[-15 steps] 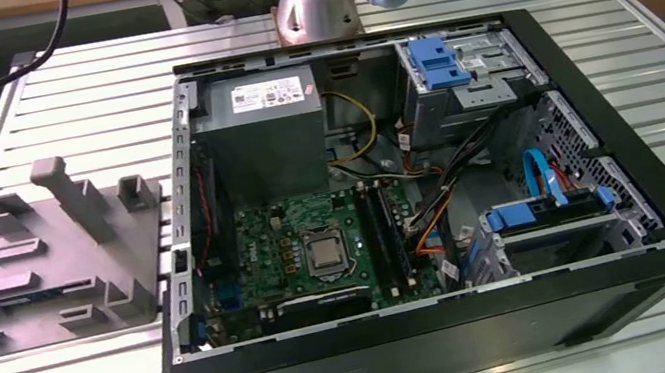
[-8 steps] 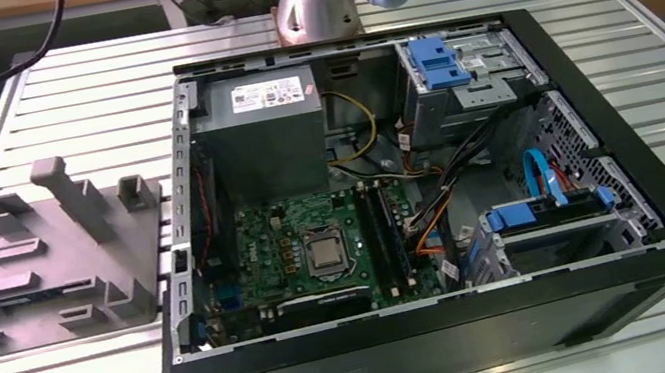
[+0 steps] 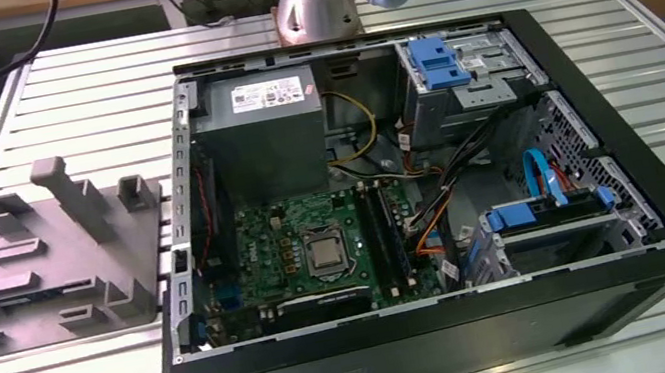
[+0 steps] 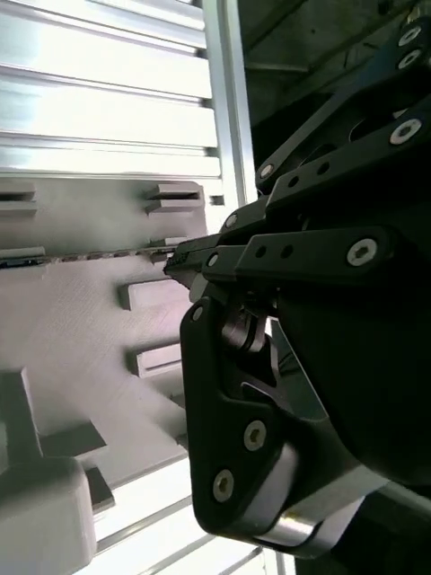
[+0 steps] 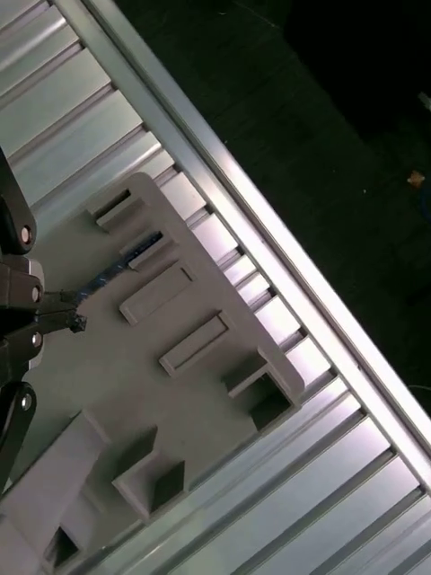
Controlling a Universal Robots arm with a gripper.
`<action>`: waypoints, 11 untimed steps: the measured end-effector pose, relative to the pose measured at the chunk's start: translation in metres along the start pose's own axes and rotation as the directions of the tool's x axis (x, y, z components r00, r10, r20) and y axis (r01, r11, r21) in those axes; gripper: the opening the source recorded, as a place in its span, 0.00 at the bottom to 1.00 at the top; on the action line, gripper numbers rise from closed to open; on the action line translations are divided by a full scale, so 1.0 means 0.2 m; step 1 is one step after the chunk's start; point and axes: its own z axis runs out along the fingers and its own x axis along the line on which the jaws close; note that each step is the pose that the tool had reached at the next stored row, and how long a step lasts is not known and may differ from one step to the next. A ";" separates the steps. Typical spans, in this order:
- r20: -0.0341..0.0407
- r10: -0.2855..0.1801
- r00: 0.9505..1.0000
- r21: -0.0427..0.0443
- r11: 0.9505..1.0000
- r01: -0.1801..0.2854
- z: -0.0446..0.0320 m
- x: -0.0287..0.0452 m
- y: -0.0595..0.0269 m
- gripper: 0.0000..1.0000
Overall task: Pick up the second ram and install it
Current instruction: 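Pick up the second ram and move it above second insertion slot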
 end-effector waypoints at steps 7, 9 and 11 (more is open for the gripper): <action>-0.004 -0.127 0.992 -0.001 0.992 0.127 0.022 0.000 -0.001 0.10; -0.005 -0.164 0.986 -0.001 0.987 0.164 0.029 0.000 -0.001 0.10; -0.006 -0.199 0.980 -0.002 0.980 0.199 0.035 0.000 -0.001 0.10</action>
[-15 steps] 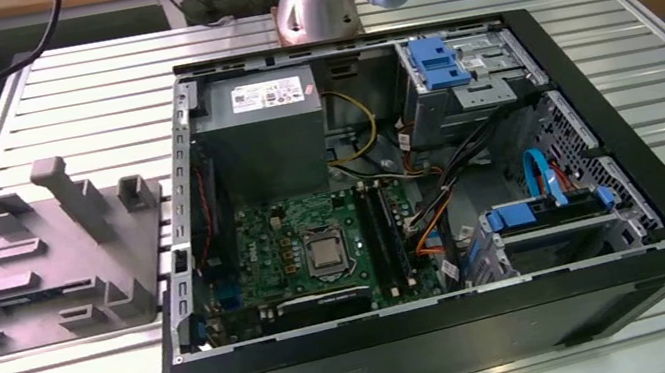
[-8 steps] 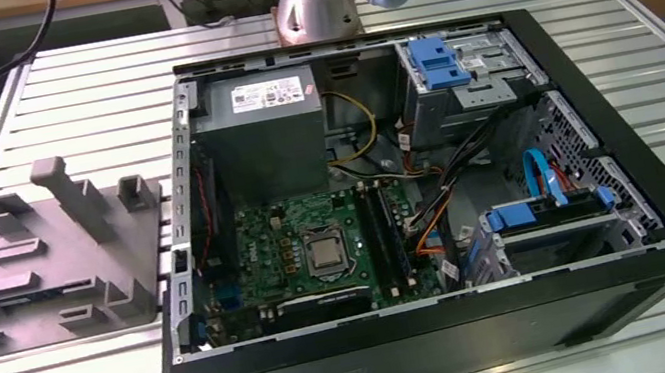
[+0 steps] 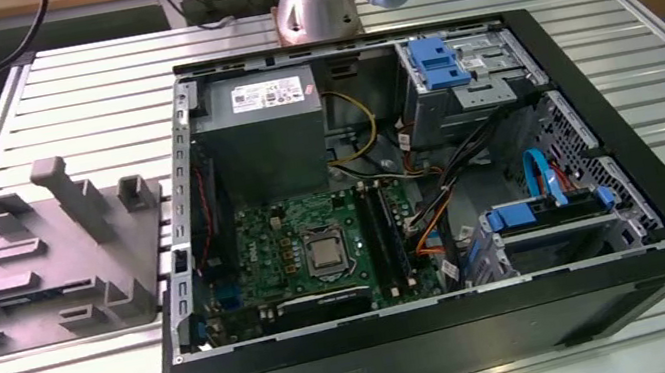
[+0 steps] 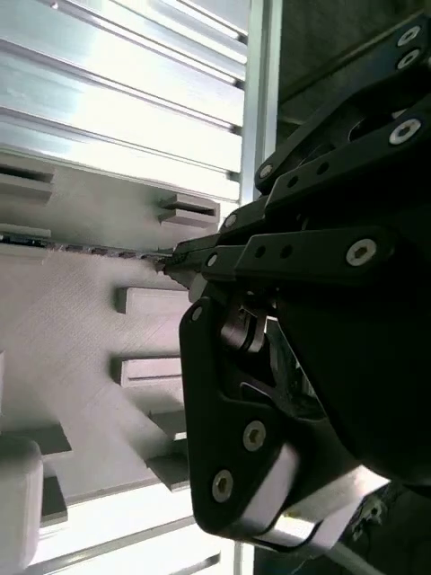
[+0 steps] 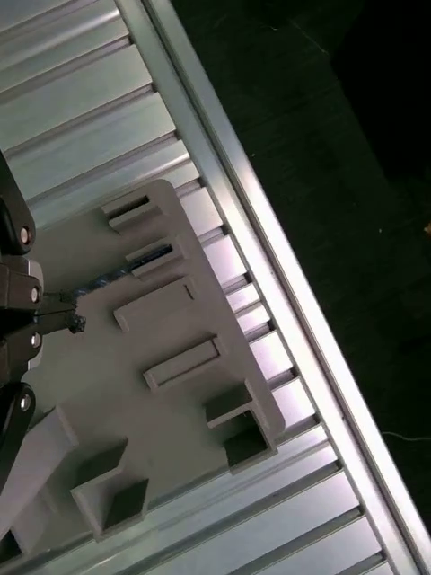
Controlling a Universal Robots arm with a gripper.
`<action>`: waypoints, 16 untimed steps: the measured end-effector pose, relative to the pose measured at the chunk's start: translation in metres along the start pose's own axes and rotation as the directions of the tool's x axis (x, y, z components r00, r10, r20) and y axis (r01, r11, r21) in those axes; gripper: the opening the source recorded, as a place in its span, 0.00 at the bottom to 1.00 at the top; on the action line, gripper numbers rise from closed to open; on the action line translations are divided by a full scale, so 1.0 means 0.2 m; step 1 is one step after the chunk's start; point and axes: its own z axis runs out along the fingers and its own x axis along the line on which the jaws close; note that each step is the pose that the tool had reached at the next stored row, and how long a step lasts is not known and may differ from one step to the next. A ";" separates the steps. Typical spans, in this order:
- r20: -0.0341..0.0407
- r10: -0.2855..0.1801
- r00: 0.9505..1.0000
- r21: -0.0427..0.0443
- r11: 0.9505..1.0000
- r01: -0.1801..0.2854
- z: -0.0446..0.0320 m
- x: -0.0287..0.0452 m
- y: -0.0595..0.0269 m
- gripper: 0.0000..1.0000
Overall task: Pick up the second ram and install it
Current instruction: 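Pick up the second ram and move it above second insertion slot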
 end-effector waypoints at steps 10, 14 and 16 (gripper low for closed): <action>-0.005 -0.181 0.983 -0.002 0.983 0.181 0.033 0.000 -0.001 0.10; -0.008 -0.251 0.968 -0.003 0.968 0.251 0.043 0.000 -0.001 0.10; -0.008 -0.260 0.966 -0.003 0.966 0.260 0.043 0.000 -0.001 0.10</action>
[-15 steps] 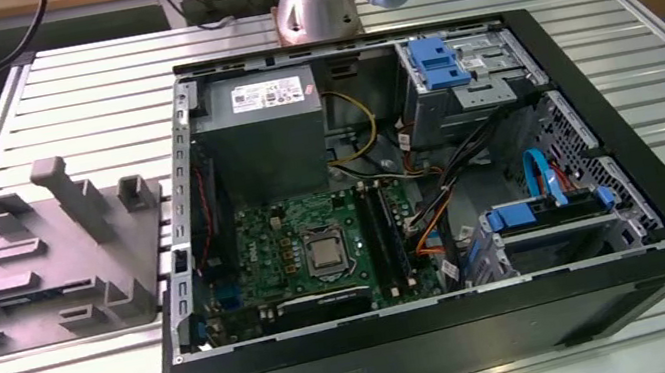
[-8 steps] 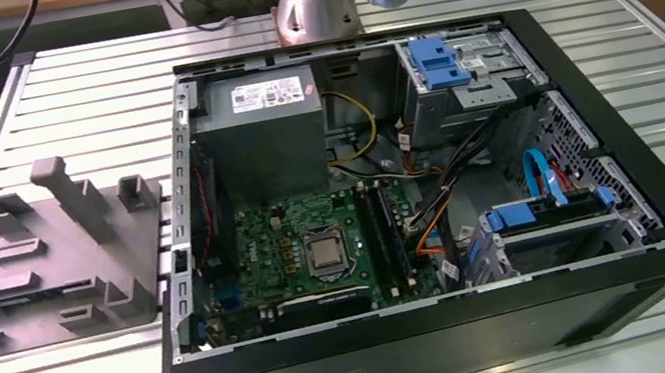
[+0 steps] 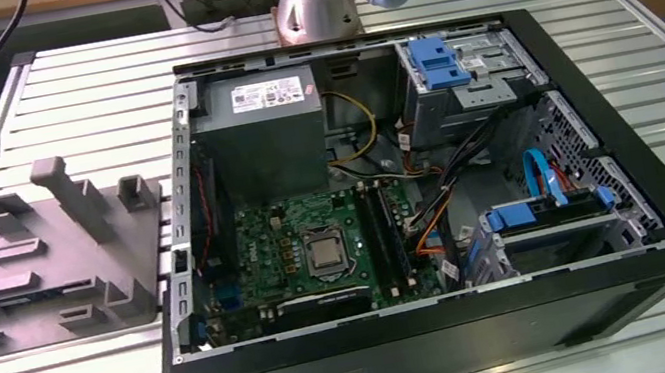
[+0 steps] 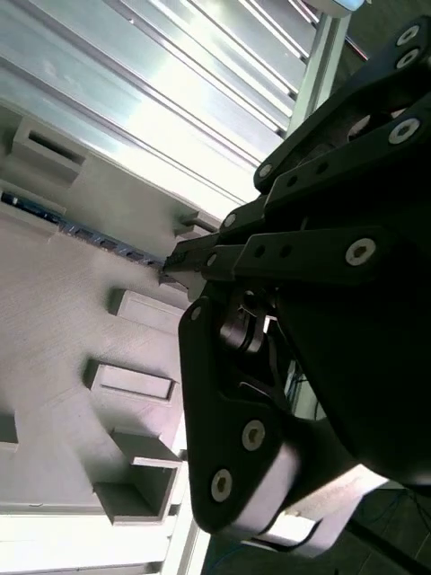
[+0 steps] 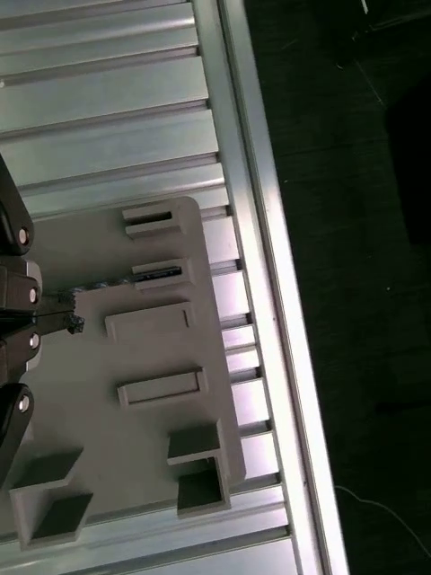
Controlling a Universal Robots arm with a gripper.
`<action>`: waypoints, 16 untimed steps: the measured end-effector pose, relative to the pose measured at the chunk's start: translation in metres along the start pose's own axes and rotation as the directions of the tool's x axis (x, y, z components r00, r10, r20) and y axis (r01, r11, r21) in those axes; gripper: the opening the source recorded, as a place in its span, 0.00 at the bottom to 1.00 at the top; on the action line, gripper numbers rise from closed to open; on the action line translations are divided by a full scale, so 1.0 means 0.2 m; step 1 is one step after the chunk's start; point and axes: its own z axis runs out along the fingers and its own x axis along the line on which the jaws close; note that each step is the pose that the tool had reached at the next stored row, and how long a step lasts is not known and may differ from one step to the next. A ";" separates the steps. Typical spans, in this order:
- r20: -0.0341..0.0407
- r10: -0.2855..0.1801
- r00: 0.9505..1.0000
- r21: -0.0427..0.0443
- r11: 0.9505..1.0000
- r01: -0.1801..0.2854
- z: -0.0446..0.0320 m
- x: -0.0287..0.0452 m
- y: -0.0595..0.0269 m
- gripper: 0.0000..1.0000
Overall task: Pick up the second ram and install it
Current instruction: 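Pick up the second ram and move it above second insertion slot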
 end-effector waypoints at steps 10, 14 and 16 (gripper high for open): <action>0.002 -0.020 1.000 0.010 1.000 0.020 0.009 0.000 0.000 0.10; 0.002 -0.069 0.998 0.019 0.997 0.069 0.019 0.000 -0.001 0.10; 0.001 -0.094 0.996 0.020 0.995 0.094 0.027 0.000 -0.001 0.10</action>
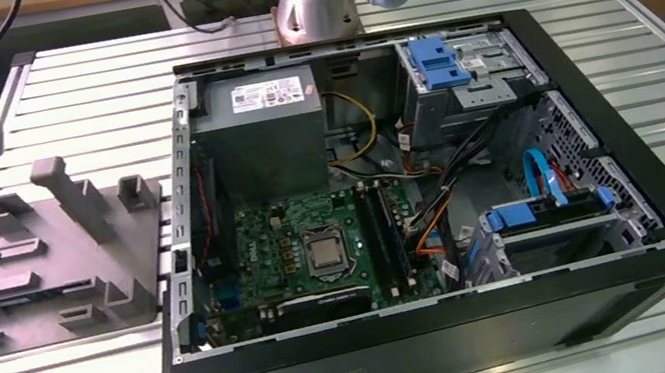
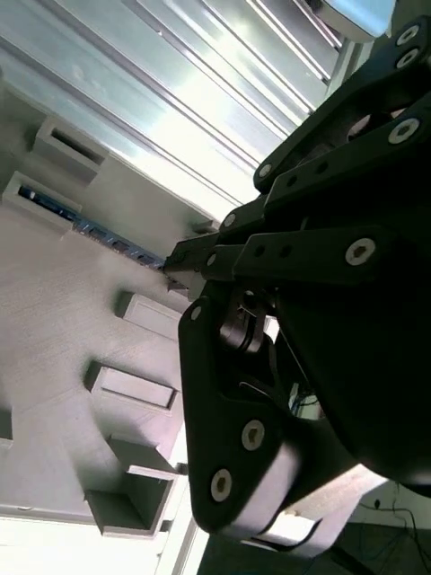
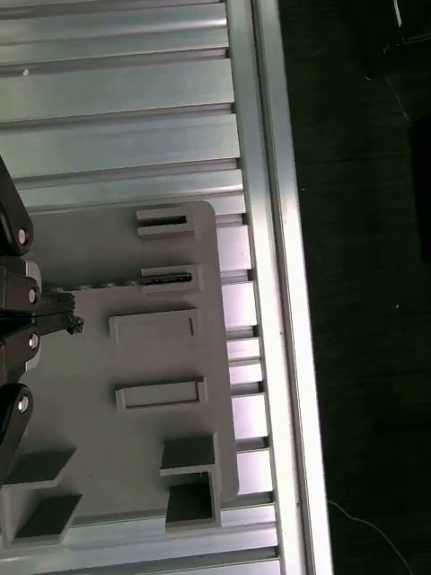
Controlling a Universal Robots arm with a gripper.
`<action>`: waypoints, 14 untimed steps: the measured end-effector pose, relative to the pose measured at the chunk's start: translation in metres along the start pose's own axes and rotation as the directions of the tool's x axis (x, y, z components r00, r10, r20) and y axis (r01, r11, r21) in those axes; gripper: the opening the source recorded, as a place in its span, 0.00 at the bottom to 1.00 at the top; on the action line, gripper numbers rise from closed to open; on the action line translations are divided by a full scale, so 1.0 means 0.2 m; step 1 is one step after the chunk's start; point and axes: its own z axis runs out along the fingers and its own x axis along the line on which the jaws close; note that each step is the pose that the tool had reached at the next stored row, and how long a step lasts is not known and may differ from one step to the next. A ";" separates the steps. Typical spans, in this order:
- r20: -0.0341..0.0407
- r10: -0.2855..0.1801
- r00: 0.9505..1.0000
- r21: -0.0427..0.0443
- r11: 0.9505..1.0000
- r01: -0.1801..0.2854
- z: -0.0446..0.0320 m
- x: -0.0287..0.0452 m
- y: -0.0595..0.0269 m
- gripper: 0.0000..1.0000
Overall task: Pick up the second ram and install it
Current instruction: 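Pick up the second ram and move it above second insertion slot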
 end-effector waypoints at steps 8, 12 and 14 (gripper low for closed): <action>0.000 -0.027 1.000 0.000 1.000 0.027 0.022 0.008 -0.001 0.10; 0.000 -0.027 1.000 0.000 1.000 0.027 0.028 0.029 -0.003 0.10; 0.000 -0.027 1.000 0.000 1.000 0.027 0.032 0.041 -0.005 0.10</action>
